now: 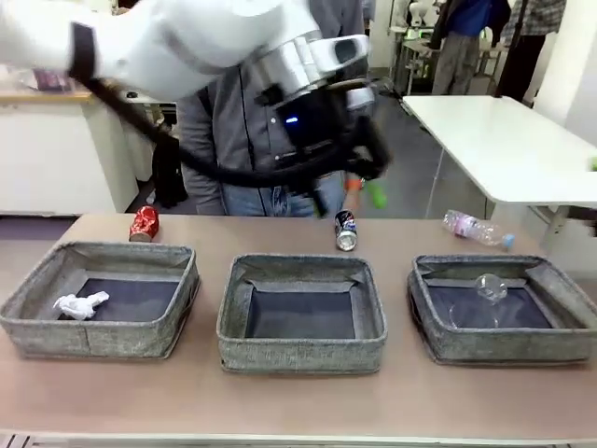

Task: Sort the waste into the appropriate baskets.
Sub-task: Place the picked waste into the Fabric basket indicated by the person.

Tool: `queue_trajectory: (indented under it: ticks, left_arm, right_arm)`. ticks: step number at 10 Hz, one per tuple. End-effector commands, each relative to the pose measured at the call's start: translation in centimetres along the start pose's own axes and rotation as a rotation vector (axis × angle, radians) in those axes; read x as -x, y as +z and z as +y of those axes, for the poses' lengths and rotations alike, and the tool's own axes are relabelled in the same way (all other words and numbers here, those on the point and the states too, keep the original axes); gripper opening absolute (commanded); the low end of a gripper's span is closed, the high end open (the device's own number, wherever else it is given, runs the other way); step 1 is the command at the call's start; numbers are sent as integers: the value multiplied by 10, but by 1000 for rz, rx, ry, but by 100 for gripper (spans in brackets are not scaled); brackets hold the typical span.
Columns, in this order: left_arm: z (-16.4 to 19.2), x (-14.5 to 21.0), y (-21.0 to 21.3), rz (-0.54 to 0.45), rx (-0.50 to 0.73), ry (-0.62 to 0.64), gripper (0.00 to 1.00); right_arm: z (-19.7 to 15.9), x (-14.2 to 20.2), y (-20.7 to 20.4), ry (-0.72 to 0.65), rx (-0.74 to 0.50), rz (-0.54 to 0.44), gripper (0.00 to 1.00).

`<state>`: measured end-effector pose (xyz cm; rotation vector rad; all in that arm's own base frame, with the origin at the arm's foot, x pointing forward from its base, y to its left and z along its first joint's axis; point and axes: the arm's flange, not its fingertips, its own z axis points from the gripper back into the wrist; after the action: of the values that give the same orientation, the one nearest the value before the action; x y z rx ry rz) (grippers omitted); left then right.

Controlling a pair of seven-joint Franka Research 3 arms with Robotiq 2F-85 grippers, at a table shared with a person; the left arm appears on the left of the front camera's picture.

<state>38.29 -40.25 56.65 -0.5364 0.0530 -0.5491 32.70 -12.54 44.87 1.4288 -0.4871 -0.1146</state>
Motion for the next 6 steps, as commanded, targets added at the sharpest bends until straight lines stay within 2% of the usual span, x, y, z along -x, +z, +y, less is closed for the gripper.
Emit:
queue_trajectory:
  ticks: [1, 2, 3, 4, 5, 6]
  left_arm:
    - [61, 63, 19, -106, 106, 104, 100]
    - [91, 80, 30, -146, 216, 123, 100]
    - [117, 96, 40, -141, 294, 197, 100]
    - [134, 114, 49, -183, 362, 217, 100]
    - [151, 134, 57, -255, 452, 229, 100]
    - [168, 152, 62, -302, 550, 237, 100]
  right_arm:
    - [11, -24, -71, -43, 38, 197, 100]
    - [13, -20, -115, -62, 42, 254, 100]
    - [15, -11, -155, -68, 19, 300, 100]
    - [15, 5, -190, -95, 1, 316, 100]
    - [15, 22, -222, -168, -30, 312, 100]
    - [16, 29, -239, -220, -30, 254, 100]
